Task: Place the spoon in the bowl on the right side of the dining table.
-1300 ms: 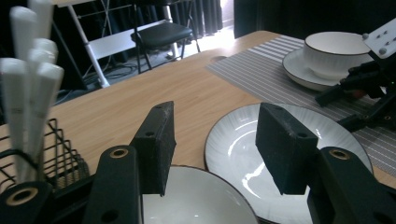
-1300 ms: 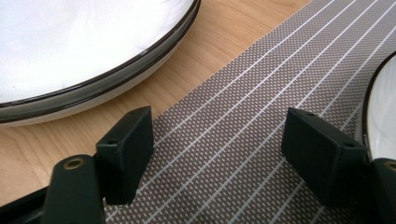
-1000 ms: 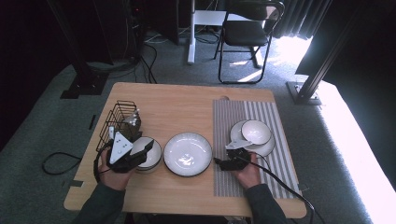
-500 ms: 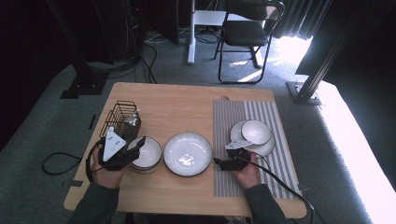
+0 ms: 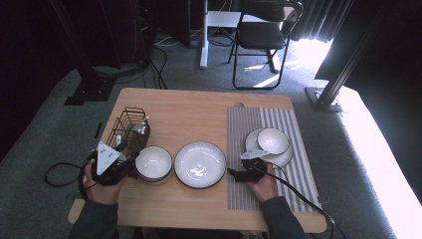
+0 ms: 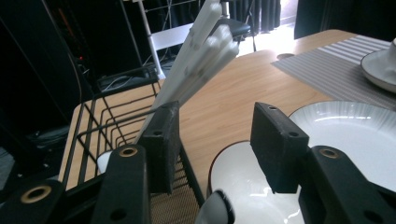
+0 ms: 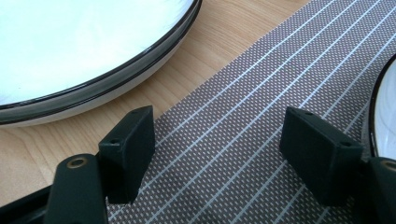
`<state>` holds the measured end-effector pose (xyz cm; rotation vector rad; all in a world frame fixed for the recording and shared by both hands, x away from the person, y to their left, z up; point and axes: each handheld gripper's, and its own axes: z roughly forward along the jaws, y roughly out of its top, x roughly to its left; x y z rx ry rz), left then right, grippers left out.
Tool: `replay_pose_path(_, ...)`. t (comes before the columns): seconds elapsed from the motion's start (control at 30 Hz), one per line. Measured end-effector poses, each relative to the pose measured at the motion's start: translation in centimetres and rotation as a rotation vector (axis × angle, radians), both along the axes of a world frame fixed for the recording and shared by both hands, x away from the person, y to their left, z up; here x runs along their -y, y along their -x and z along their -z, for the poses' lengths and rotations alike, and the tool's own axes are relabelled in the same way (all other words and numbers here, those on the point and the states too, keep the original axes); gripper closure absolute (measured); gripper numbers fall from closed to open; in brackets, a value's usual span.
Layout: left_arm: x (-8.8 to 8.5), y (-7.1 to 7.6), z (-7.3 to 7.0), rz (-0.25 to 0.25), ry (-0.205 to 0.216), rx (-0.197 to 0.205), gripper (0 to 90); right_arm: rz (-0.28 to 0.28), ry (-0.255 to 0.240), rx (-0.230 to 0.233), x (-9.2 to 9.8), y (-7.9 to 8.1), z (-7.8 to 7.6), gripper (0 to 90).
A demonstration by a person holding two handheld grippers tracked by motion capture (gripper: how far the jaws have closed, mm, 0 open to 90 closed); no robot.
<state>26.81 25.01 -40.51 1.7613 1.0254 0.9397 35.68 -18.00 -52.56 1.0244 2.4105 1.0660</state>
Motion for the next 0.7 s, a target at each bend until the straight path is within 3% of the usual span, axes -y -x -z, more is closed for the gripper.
replay_pose_path(0.37,-0.2,0.3,1.2,-0.04,-0.019,-0.026,60.7,0.0,0.001,0.0,0.0,0.0,0.0,26.0)
replay_pose_path(0.57,-0.4,0.2,1.7,-0.065,-0.04,-0.044,69.4,-0.001,0.001,0.001,0.0,0.0,0.0,26.0)
replay_pose_path(0.7,-0.8,0.1,1.4,-0.088,-0.027,-0.045,78.8,-0.001,0.001,0.001,0.0,0.0,0.0,26.0)
